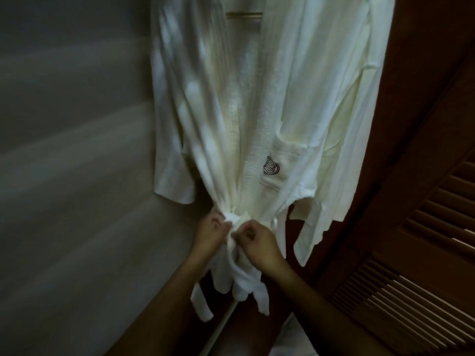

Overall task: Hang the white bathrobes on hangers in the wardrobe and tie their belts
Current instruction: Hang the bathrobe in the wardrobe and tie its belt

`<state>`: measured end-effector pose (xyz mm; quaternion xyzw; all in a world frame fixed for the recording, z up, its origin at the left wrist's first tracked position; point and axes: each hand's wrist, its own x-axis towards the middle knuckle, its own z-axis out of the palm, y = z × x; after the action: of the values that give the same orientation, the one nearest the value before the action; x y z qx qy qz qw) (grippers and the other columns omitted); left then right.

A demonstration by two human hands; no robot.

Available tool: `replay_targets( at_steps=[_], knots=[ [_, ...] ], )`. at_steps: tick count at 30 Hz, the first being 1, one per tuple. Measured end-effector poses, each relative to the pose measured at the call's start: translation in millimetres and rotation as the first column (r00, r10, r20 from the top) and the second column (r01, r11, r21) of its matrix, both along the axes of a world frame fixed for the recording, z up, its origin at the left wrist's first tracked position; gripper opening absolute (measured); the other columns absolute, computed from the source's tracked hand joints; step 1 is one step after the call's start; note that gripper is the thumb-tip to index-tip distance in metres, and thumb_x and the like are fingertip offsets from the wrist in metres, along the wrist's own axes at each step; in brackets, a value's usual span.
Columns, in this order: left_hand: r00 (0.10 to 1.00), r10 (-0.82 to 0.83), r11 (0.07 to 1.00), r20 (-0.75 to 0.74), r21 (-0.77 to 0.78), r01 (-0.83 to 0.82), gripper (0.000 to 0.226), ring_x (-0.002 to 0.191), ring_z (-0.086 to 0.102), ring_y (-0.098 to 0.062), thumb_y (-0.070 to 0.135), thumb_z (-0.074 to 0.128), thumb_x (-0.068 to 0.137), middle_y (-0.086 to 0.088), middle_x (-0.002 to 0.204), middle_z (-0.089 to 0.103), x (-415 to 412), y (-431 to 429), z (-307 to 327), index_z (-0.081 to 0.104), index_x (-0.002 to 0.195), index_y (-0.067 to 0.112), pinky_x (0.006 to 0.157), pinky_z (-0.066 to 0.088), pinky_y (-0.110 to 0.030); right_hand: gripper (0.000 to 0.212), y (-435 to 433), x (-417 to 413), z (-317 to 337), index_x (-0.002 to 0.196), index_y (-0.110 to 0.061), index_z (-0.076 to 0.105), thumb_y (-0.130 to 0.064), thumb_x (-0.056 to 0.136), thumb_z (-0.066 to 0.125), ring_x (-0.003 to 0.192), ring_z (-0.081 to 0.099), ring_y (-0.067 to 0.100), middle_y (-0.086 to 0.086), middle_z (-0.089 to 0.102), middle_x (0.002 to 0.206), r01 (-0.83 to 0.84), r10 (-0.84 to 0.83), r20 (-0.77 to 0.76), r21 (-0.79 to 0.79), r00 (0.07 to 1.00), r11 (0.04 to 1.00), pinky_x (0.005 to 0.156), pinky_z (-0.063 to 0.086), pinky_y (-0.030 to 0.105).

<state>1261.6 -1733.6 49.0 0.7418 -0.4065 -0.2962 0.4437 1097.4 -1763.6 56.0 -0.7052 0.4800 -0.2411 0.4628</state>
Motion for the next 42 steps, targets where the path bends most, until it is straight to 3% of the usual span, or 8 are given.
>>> replay_targets(
  at_steps=[4, 9, 15, 19, 24, 32, 38, 42],
  knots=[
    [0.991, -0.113, 0.948, -0.072, 0.292, 0.129, 0.017, 0.072, 0.060, -0.013, 0.015, 0.077, 0.088, -0.006, 0.083, 0.065, 11, 41, -54, 0.060, 0.087, 0.009, 0.062, 0.048, -0.016, 0.009, 8, -17, -55, 0.101, -0.019, 0.071, -0.017, 0.093, 0.068, 0.083, 0.062, -0.006, -0.012, 0.068, 0.095, -0.130, 0.150, -0.167, 0.126, 0.974, 0.984, 0.073, 0.044, 0.009],
    [0.873, -0.006, 0.970, -0.488, 0.211, 0.125, 0.012, 0.080, 0.067, -0.017, 0.028, 0.058, 0.102, -0.004, 0.092, 0.072, 19, 28, -40, 0.068, 0.106, 0.021, 0.073, 0.051, -0.030, 0.028, -10, -8, -34, 0.115, -0.021, 0.059, -0.041, 0.096, 0.064, 0.093, 0.065, 0.011, -0.007, 0.067, 0.102, 0.097, -0.094, -0.026, 0.200, 0.995, 0.975, 0.076, 0.049, 0.026],
    [0.887, -0.067, 0.960, -0.458, 0.211, 0.181, 0.011, 0.070, 0.058, -0.018, 0.025, 0.071, 0.091, -0.005, 0.075, 0.067, 24, 14, -38, 0.073, 0.086, 0.016, 0.064, 0.045, -0.027, 0.035, -24, -4, -33, 0.108, -0.010, 0.071, -0.042, 0.097, 0.064, 0.084, 0.066, 0.012, 0.002, 0.073, 0.097, -0.015, 0.024, -0.183, 0.053, 0.983, 0.998, 0.070, 0.050, 0.022],
    [0.843, -0.111, 0.982, -0.526, 0.072, 0.175, 0.017, 0.088, 0.067, -0.028, 0.019, 0.080, 0.084, -0.015, 0.093, 0.073, 25, 7, -38, 0.070, 0.094, 0.010, 0.085, 0.053, -0.040, 0.022, -28, -10, -18, 0.097, -0.016, 0.074, -0.037, 0.095, 0.069, 0.074, 0.068, 0.006, 0.002, 0.075, 0.084, 0.081, -0.082, 0.053, 0.032, 0.995, 0.996, 0.065, 0.050, 0.018],
    [0.953, -0.237, 0.938, -0.188, 0.210, 0.274, 0.021, 0.095, 0.072, -0.030, 0.016, 0.080, 0.082, -0.013, 0.097, 0.076, 26, 8, -52, 0.073, 0.101, 0.010, 0.095, 0.057, -0.049, 0.030, -28, -23, -35, 0.123, -0.017, 0.071, -0.025, 0.094, 0.069, 0.108, 0.066, 0.015, -0.003, 0.071, 0.116, -0.031, 0.049, -0.254, 0.076, 0.966, 0.997, 0.079, 0.043, 0.018],
    [0.990, 0.130, 0.990, 0.057, 0.055, -0.133, 0.045, 0.099, 0.066, -0.019, 0.040, 0.071, 0.092, -0.001, 0.113, 0.067, 51, -39, 29, 0.058, 0.128, 0.017, 0.069, 0.046, -0.023, 0.074, -51, -37, 16, 0.129, -0.015, 0.054, -0.051, 0.072, 0.084, 0.107, 0.062, 0.018, 0.001, 0.061, 0.121, 0.419, -0.412, 0.088, -0.086, 0.907, 0.904, 0.091, 0.055, 0.035],
    [0.980, 0.117, 0.993, 0.158, 0.011, -0.120, 0.068, 0.107, 0.069, -0.031, 0.062, 0.060, 0.081, -0.009, 0.123, 0.070, 85, -91, 89, 0.064, 0.129, 0.016, 0.092, 0.058, -0.047, 0.043, -69, -30, 67, 0.066, -0.006, 0.059, -0.038, 0.090, 0.076, 0.054, 0.062, 0.019, 0.009, 0.063, 0.060, 0.372, -0.367, 0.066, -0.191, 0.928, 0.908, 0.046, 0.045, 0.021],
    [0.942, 0.287, 0.952, 0.175, 0.059, -0.301, 0.040, 0.098, 0.071, -0.032, 0.040, 0.062, 0.090, -0.011, 0.106, 0.074, 110, -92, 107, 0.069, 0.117, 0.012, 0.089, 0.057, -0.037, 0.029, -66, -46, 66, 0.079, -0.005, 0.063, -0.028, 0.094, 0.071, 0.058, 0.061, 0.011, 0.007, 0.066, 0.067, 0.494, -0.478, 0.131, -0.140, 0.868, 0.858, 0.049, 0.041, 0.016]
  ],
)
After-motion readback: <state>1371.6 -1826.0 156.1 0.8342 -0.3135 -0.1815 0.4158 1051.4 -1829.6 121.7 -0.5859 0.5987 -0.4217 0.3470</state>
